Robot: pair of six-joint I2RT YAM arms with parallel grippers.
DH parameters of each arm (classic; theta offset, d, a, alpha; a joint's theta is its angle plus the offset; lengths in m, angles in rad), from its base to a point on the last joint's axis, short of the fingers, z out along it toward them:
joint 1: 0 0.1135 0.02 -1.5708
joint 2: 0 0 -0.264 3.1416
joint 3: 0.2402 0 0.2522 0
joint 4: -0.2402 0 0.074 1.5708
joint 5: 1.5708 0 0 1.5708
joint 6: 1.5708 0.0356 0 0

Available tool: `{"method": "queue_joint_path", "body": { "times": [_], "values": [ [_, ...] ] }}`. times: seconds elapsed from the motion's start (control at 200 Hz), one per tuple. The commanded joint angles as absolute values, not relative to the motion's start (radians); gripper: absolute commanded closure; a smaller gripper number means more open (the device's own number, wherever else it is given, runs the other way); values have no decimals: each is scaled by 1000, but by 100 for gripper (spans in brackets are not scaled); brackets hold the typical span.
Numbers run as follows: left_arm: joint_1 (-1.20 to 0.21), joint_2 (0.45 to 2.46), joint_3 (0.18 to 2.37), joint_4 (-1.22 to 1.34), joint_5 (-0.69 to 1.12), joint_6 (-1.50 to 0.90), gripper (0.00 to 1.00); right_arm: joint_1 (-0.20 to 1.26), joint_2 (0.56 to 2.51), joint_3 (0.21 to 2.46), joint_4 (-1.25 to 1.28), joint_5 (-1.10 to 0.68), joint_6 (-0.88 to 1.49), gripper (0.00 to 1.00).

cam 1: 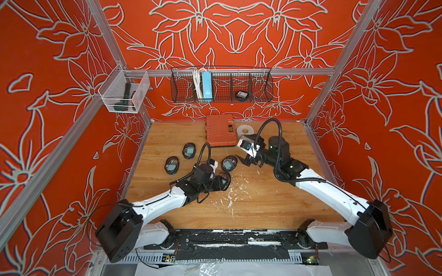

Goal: Pack away charging kits
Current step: Place the storage bag at the center of the board.

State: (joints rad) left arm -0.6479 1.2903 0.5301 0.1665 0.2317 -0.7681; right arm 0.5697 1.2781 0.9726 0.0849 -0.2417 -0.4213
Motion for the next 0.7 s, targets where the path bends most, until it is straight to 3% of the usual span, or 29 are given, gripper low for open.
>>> {"method": "queue_joint_path", "body": {
  "times": [0.0,0.085,0.165,0.275,0.375,0.39,0.405,0.48,0.575,0.696],
  "values": [
    [-652,1371,512,518,218,-927,100,454,1285,947,3,-258,-28,2],
    [-653,1417,473,559,176,-969,100,445,1263,897,4,-282,12,2],
    [-653,1429,413,613,151,-1028,99,445,1217,812,75,-143,96,2],
    [-663,1487,393,625,152,-1076,58,440,1167,665,176,44,71,2],
    [-675,1497,407,529,95,-1094,38,440,1102,587,162,365,43,2],
    [-675,1491,411,503,82,-1094,8,439,1090,574,174,387,24,2],
    [-675,1484,415,476,66,-1091,2,439,1075,558,188,406,2,2],
    [-671,1432,440,326,-24,-1079,1,416,1043,478,273,488,-82,2],
    [-629,1339,458,169,-116,-1063,1,301,1080,418,336,463,-80,2],
    [-463,1213,478,31,-170,-964,1,186,1232,326,608,250,-6,2]
  ]
}}
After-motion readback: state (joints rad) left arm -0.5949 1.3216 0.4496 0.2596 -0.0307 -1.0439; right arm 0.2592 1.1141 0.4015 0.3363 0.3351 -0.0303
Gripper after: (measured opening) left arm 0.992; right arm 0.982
